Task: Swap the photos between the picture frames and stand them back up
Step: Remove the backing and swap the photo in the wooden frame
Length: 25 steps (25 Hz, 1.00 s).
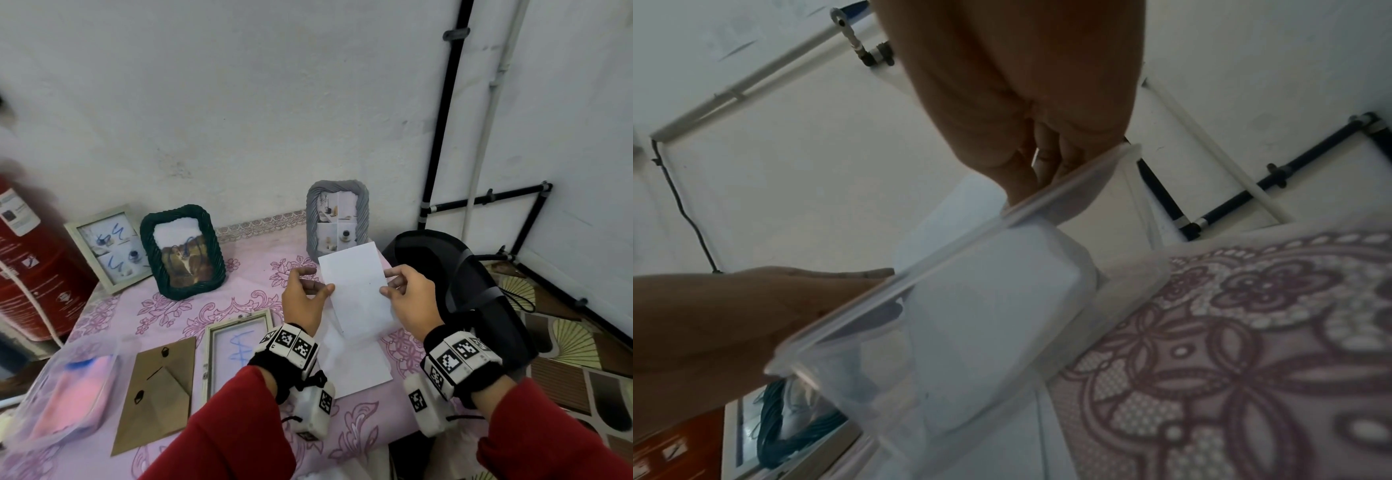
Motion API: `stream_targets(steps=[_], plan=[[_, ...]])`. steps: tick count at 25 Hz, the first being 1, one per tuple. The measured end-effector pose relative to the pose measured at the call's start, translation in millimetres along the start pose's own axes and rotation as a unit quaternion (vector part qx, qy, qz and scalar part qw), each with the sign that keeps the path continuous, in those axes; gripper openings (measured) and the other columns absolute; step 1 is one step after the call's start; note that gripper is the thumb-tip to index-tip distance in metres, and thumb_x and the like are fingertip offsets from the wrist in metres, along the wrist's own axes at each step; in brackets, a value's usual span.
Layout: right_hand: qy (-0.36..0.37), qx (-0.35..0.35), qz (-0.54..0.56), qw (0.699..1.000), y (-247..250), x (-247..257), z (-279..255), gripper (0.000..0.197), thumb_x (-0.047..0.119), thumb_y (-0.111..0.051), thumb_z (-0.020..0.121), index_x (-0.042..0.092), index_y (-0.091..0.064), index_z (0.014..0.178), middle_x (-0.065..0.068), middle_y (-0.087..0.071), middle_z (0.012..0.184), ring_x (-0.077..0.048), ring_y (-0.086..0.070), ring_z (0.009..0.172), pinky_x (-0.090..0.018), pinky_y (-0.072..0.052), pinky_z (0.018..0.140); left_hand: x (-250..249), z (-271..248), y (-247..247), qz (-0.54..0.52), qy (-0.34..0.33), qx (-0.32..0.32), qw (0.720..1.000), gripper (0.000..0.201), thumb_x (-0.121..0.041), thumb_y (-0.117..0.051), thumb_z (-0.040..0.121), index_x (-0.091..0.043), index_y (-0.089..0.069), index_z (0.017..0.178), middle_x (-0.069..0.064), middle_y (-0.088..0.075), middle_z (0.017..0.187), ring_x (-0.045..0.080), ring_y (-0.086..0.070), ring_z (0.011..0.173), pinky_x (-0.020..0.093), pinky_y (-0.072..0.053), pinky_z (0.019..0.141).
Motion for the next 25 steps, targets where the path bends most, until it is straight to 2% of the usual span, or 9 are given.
stream_targets(steps=[5,8,10,12,15,16,19,20,25], plan=[[0.008,-0.006,0.010,1.000,7.3,4.7,-2.3,0.020,-0.010,-0.065,0.077,0.002,-0.063,0.093,-0.003,-0.054,0.066,-0.007,-0.050,0.060,-0.001,-0.040,0.057,-2.4,0.2,-1.2,-0.006,-0.024,0.016,1.000,0.024,-0.008,-0.072,0.078,-0.008,-0.057,0.098,0.001,-0.061,0.076,0.010,-0.055,0.072,0.020,-0.047,0.074],[0.011,0.003,0.020,1.000,11.5,8.3,-3.8,0.018,-0.007,-0.065,0.079,0.002,-0.062,0.094,-0.008,-0.061,0.072,-0.009,-0.053,0.062,0.000,-0.041,0.057,-0.3,1.0,-0.8,-0.009,-0.025,0.016,1.000,0.024,-0.009,-0.072,0.079,-0.010,-0.056,0.097,-0.004,-0.058,0.073,0.005,-0.054,0.070,0.006,-0.043,0.066],[0.021,0.004,0.023,1.000,14.0,11.8,-6.1,0.017,-0.005,-0.068,0.078,0.003,-0.063,0.093,-0.005,-0.063,0.081,-0.005,-0.053,0.062,-0.001,-0.042,0.057,2.2,1.0,-0.6,-0.009,-0.016,0.018,1.000,0.024,-0.008,-0.071,0.080,-0.008,-0.057,0.100,-0.006,-0.057,0.071,0.003,-0.053,0.068,0.004,-0.042,0.063],[0.032,-0.003,0.025,0.999,16.1,14.9,-7.7,0.017,-0.005,-0.068,0.078,0.003,-0.064,0.091,-0.003,-0.062,0.088,-0.007,-0.053,0.063,-0.002,-0.042,0.058,3.1,-0.5,-2.5,-0.008,-0.008,0.040,0.999,0.027,-0.009,-0.070,0.080,-0.008,-0.057,0.104,-0.006,-0.058,0.073,0.005,-0.055,0.070,0.010,-0.045,0.068],[0.038,-0.007,0.023,0.999,17.2,19.1,-7.7,0.016,-0.005,-0.066,0.079,0.002,-0.063,0.093,-0.009,-0.061,0.083,-0.016,-0.055,0.073,-0.002,-0.041,0.061,1.2,-4.0,-4.4,-0.011,-0.012,0.070,0.997,0.027,-0.007,-0.069,0.081,-0.008,-0.057,0.104,0.003,-0.063,0.083,0.015,-0.059,0.081,0.026,-0.050,0.082],[0.040,-0.005,0.023,0.999,17.4,21.4,-7.8,0.016,-0.005,-0.065,0.080,0.002,-0.063,0.093,-0.010,-0.060,0.082,-0.016,-0.055,0.075,-0.002,-0.041,0.061,-0.8,-5.3,-3.9,-0.012,-0.021,0.074,0.997,0.024,-0.005,-0.068,0.081,-0.005,-0.058,0.103,0.007,-0.064,0.087,0.018,-0.060,0.084,0.027,-0.050,0.083],[0.048,0.002,0.037,0.998,17.3,32.0,-8.9,0.015,-0.003,-0.064,0.082,0.005,-0.060,0.094,-0.013,-0.061,0.084,-0.016,-0.055,0.076,-0.004,-0.043,0.062,-9.8,-7.7,-0.9,-0.013,-0.055,0.077,0.995,0.011,-0.001,-0.065,0.083,-0.004,-0.060,0.092,0.004,-0.064,0.083,0.020,-0.059,0.080,0.010,-0.047,0.071],[0.050,0.002,0.044,0.998,17.1,36.8,-9.3,0.014,-0.003,-0.063,0.083,0.004,-0.059,0.095,-0.015,-0.062,0.086,-0.016,-0.055,0.077,-0.008,-0.044,0.064,-13.7,-7.8,1.1,-0.019,-0.057,0.076,0.995,0.011,0.000,-0.064,0.083,-0.005,-0.059,0.091,0.003,-0.062,0.081,0.019,-0.057,0.078,0.009,-0.046,0.067],[0.066,-0.002,0.083,0.994,12.2,67.0,-12.4,0.014,0.000,-0.063,0.085,0.007,-0.058,0.096,-0.015,-0.062,0.088,-0.019,-0.056,0.079,-0.034,-0.049,0.077,-33.8,-2.9,22.4,-0.069,-0.059,0.050,0.995,0.014,-0.002,-0.062,0.086,-0.008,-0.057,0.097,0.005,-0.057,0.081,0.023,-0.055,0.080,0.038,-0.051,0.077]])
Point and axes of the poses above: each hand's wrist, its own z-axis towards the middle knuckle, its own y-axis out of the back of the hand, x = y × z, the point moved 5 cm from there along z, towards the middle knuckle
